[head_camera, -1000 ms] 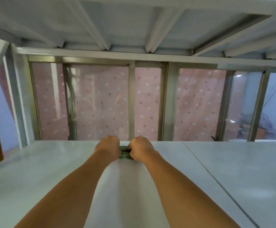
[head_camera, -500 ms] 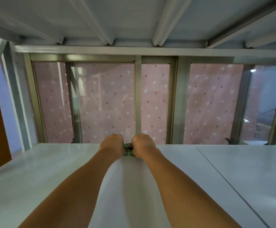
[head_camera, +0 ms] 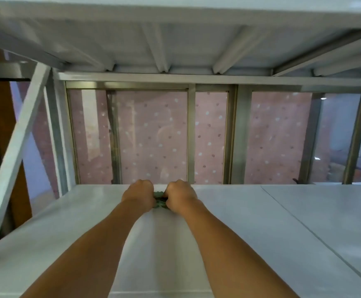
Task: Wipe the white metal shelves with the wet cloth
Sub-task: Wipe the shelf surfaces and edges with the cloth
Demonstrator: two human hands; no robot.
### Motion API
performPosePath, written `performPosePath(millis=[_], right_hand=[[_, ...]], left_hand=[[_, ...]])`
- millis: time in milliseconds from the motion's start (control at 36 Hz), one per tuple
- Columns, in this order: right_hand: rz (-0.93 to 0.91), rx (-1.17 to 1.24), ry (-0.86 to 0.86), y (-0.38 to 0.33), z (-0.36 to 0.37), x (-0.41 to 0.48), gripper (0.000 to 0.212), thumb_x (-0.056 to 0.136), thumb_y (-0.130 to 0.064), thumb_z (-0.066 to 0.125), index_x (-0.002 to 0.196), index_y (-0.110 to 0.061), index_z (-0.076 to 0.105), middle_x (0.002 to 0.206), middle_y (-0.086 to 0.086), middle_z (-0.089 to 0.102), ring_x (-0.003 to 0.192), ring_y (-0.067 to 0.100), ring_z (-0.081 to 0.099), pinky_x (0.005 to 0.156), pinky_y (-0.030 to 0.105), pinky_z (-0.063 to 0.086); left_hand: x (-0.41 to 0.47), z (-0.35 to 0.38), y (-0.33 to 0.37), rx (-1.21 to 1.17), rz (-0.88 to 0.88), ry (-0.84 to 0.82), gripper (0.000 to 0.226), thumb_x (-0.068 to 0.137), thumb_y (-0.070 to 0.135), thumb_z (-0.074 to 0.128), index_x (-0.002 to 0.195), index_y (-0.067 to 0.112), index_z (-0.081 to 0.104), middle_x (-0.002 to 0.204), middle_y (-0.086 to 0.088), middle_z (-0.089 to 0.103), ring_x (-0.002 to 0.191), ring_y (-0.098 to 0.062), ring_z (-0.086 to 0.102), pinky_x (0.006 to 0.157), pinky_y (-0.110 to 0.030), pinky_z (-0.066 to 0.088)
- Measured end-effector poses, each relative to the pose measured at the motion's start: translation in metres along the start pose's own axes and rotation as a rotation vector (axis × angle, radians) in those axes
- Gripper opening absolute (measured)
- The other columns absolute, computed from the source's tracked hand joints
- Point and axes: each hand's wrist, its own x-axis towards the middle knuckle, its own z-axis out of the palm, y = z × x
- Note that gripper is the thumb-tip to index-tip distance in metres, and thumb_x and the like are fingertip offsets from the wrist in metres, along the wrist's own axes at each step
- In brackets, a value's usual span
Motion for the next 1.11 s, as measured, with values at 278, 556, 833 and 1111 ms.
performPosePath(millis=[278, 556, 833, 1111], right_hand=[[0.048, -0.025, 0.027, -0.052, -0.01, -0.079, 0.026, 0.088, -0.013, 0.06, 0.11, -0.009, 0.073, 0.102, 0.015, 0.061, 0.085, 0.03, 0.056, 0.076, 0.03, 0.05], [0.083, -0.049, 0.058, -0.104, -0.019, -0.158, 0.027, 0.087, -0.015, 0.059, 0.108, -0.018, 0.076, 0.098, 0.011, 0.066, 0.086, 0.028, 0.061, 0.076, 0.033, 0.055], [0.068, -0.023, 0.04, -0.15, -0.027, -0.21, 0.027, 0.091, -0.017, 0.06, 0.11, -0.021, 0.078, 0.091, 0.007, 0.067, 0.075, 0.023, 0.06, 0.068, 0.03, 0.055], [0.019, 0.003, 0.056, -0.179, -0.025, -0.224, 0.029, 0.093, -0.014, 0.056, 0.112, -0.02, 0.078, 0.096, 0.008, 0.069, 0.074, 0.025, 0.058, 0.07, 0.031, 0.055]], left_hand=[[-0.072, -0.024, -0.036, -0.018, 0.056, -0.016, 0.009, 0.087, 0.015, 0.061, 0.086, 0.011, 0.052, 0.102, -0.013, 0.062, 0.095, -0.029, 0.063, 0.074, -0.033, 0.051], [-0.154, -0.046, -0.072, -0.018, 0.122, 0.009, 0.011, 0.089, 0.017, 0.059, 0.097, 0.01, 0.061, 0.091, -0.007, 0.051, 0.092, -0.027, 0.06, 0.073, -0.031, 0.049], [-0.215, -0.066, -0.105, -0.005, 0.115, 0.027, 0.01, 0.09, 0.018, 0.061, 0.098, 0.013, 0.062, 0.089, -0.004, 0.056, 0.08, -0.021, 0.058, 0.067, -0.029, 0.051], [-0.241, -0.083, -0.13, 0.003, 0.076, 0.019, 0.007, 0.089, 0.017, 0.064, 0.085, 0.015, 0.059, 0.078, -0.002, 0.055, 0.07, -0.017, 0.056, 0.061, -0.026, 0.043]])
